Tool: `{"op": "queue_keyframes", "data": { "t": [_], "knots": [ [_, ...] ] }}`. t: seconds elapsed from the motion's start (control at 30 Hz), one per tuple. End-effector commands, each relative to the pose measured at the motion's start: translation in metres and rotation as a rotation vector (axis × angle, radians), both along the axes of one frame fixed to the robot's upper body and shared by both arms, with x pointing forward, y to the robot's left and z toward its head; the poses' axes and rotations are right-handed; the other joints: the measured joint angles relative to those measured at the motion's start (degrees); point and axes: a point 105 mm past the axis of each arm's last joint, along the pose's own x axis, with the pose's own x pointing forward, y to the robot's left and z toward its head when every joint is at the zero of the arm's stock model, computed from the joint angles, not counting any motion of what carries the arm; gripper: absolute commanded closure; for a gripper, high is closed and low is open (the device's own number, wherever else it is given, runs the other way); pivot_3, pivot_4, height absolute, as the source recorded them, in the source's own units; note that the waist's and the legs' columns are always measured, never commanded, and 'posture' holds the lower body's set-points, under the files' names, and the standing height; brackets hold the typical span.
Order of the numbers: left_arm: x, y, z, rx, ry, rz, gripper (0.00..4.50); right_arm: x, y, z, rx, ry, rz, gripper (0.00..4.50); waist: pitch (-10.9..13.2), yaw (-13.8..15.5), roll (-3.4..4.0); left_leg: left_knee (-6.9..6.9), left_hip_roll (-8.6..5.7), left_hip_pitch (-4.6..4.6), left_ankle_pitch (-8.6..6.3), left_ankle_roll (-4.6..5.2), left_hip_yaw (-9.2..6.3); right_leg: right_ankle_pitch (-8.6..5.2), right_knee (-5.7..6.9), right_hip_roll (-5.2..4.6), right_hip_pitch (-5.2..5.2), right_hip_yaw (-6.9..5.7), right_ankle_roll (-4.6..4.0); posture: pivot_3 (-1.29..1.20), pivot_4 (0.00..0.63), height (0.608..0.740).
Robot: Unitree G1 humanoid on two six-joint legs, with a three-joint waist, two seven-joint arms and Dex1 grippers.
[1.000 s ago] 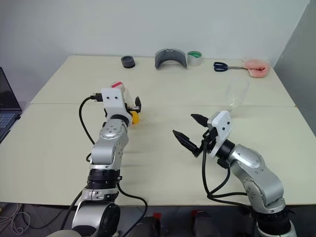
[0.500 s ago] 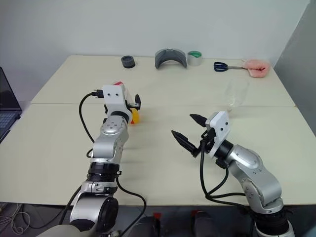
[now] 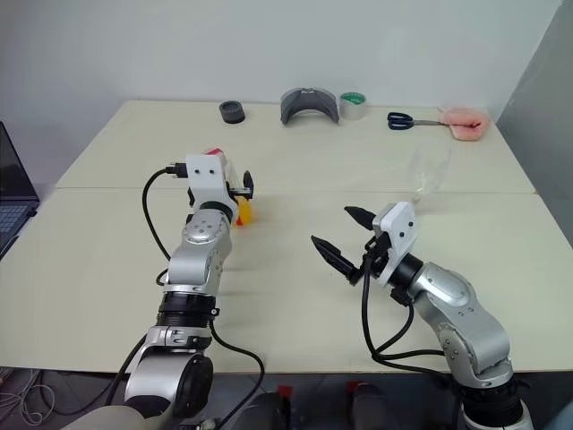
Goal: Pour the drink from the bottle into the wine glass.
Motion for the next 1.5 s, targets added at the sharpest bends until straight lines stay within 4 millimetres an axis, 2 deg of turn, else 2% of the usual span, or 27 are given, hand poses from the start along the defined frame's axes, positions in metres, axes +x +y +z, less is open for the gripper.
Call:
{"op": "queue_keyframes", "data": {
  "t": [0.03,0.23,0.33,0.5,0.6,0.8,1.2,1.23,1.5],
  "knots": [
    [0.0,0.003,0.024,0.02,-0.085,0.012,0.01,-0.002,-0.001,0.009,0.018,-0.043,-0.004,0.0,0.0,0.0,0.0,0.0,0.0,0.0,0.0,0.0,0.0,0.0,0.0,0.0,0.0,0.0,0.0,0.0,0.15,0.74],
    [0.001,0.003,0.025,0.021,-0.087,0.011,0.01,-0.002,-0.001,0.009,0.017,-0.043,-0.007,0.0,0.0,0.0,0.0,0.0,0.0,0.0,0.0,0.0,0.0,0.0,0.0,0.0,-0.01,0.0,0.0,0.0,0.15,0.74],
    [0.001,0.003,0.024,0.024,-0.085,0.01,0.65,-0.002,-0.001,0.009,0.016,-0.042,-0.008,0.0,0.0,-0.01,0.0,0.0,0.0,0.0,0.0,0.0,0.0,0.0,0.0,0.0,-0.01,0.01,0.0,0.0,0.15,0.74],
    [-0.001,0.007,0.022,0.025,-0.078,0.016,2.18,-0.002,-0.002,0.008,0.015,-0.041,-0.011,0.0,0.0,-0.01,0.0,0.0,0.0,0.0,0.0,0.0,-0.01,0.0,0.01,0.0,-0.01,0.0,0.0,0.0,0.15,0.74],
    [-0.003,0.009,0.021,0.022,-0.078,0.026,2.62,-0.001,-0.003,0.008,0.016,-0.041,-0.013,0.0,0.0,-0.02,0.0,0.0,0.01,0.0,0.0,0.0,-0.01,0.0,0.01,0.0,-0.02,0.01,0.0,0.0,0.15,0.74],
    [-0.009,0.01,0.016,0.001,-0.08,0.013,2.63,-0.001,-0.003,0.01,0.017,-0.048,-0.013,0.0,0.0,-0.06,0.0,-0.01,0.01,0.0,0.0,0.0,0.0,0.0,0.01,0.0,-0.03,0.04,0.0,0.0,0.15,0.74],
    [-0.025,-0.019,0.026,-0.099,-0.147,-0.249,2.63,0.002,-0.009,0.011,0.009,-0.062,-0.045,0.0,0.0,-0.02,0.0,0.0,0.01,-0.03,0.02,-0.03,-0.01,0.0,0.01,-0.01,-0.03,0.02,0.0,0.0,0.15,0.74],
    [-0.026,-0.024,0.026,-0.101,-0.143,-0.287,2.63,0.002,-0.009,0.011,0.007,-0.061,-0.05,0.0,0.0,-0.02,0.0,0.0,0.01,-0.03,0.02,-0.03,0.0,0.0,0.01,-0.01,-0.04,0.02,-0.01,0.0,0.15,0.74],
    [-0.046,-0.103,0.02,-0.011,-0.098,-0.837,2.63,-0.007,-0.022,0.017,-0.055,-0.052,-0.117,0.0,0.0,0.01,0.0,0.01,-0.01,-0.05,0.02,-0.03,0.03,0.0,0.01,-0.01,-0.04,0.02,-0.01,0.0,0.15,0.74]
  ]
}}
